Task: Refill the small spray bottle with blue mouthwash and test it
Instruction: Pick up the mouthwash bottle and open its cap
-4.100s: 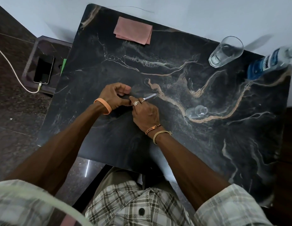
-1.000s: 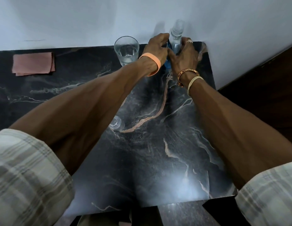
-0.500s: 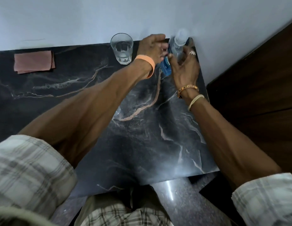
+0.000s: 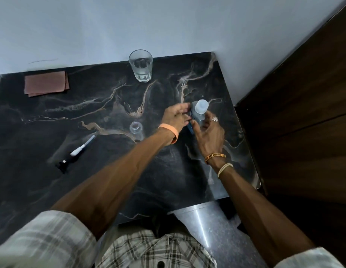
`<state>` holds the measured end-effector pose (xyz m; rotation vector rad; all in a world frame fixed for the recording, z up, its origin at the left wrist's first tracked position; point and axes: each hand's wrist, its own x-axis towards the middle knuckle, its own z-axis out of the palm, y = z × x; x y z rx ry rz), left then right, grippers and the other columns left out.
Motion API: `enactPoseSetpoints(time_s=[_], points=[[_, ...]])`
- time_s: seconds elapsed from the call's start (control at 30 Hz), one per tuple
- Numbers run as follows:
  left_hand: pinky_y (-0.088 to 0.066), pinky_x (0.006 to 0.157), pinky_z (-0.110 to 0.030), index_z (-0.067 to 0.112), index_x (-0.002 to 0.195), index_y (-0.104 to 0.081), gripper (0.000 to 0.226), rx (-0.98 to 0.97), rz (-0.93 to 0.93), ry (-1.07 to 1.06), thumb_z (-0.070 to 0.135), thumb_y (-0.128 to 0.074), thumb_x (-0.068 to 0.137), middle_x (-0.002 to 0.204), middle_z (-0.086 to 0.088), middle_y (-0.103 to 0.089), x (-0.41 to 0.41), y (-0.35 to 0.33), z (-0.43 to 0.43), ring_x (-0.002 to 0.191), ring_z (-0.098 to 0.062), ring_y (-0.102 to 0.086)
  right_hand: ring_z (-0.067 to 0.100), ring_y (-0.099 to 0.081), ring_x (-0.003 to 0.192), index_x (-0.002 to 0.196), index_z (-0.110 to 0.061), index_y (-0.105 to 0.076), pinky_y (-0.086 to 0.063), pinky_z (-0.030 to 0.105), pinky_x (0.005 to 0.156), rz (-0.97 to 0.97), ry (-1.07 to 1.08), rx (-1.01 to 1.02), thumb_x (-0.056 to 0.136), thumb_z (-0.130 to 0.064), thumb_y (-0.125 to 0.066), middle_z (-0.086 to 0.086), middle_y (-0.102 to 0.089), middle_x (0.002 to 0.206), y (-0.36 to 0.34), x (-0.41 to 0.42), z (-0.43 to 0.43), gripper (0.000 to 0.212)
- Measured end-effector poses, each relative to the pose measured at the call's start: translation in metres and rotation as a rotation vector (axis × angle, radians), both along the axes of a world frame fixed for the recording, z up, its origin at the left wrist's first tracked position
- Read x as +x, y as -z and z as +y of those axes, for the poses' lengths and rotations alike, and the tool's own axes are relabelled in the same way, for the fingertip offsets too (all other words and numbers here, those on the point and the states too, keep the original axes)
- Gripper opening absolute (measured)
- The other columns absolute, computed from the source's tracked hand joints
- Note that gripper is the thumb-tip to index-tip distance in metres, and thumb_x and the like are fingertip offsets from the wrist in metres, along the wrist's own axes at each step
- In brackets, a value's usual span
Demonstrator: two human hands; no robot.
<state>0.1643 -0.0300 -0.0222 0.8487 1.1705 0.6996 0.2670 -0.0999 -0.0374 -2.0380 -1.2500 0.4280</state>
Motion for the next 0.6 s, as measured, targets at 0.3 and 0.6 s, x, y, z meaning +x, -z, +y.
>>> enactPoseSetpoints(time_s=[0.3,0.6], points=[[-0.050,0.101,-0.045,0.004,0.134,-0.054,0.055,0.148,0.155,0.085,-0.019,-0.052,0.085,0.131,-0.011,-0.061,-0.003,0.015,-0.010,0.122,-0.020,-0.055,0.024,-0.064,0.108,0.135,-0.013,-0.052,-0.055,0.042,0.090,0.029,0.047,0.000,0.086,-0.030,-0.072,0.009,-0.065,0.124,0.005,-0.006,-0.005,0.056],[-0.055,0.093,-0.035,0.012,0.130,-0.059,0.045,0.489,0.286,0.114,-0.002,-0.061,0.087,0.128,-0.006,-0.063,-0.017,-0.013,0.000,0.110,-0.018,-0.063,0.023,-0.049,0.131,0.147,-0.015,-0.036,-0.043,0.038,0.106,0.042,0.001,-0.063,0.075,-0.053,-0.076,0.008,-0.047,0.147,-0.004,0.006,-0.001,0.091]])
